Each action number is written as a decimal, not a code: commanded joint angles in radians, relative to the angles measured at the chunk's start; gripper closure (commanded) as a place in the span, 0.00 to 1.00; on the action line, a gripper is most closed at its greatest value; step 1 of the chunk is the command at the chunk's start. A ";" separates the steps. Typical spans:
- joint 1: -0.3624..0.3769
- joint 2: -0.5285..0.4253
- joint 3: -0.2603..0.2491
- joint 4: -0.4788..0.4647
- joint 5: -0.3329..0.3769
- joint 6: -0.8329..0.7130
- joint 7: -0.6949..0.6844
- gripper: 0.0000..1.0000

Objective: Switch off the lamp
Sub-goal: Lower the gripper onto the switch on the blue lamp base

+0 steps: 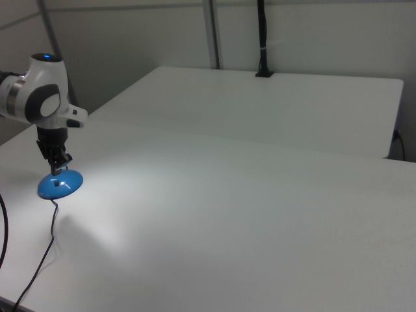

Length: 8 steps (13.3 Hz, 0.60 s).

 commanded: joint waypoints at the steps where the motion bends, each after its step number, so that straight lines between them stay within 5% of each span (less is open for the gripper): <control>1: 0.015 0.028 0.025 -0.024 0.040 0.115 0.107 1.00; 8: 0.041 0.119 0.060 -0.024 0.043 0.298 0.270 1.00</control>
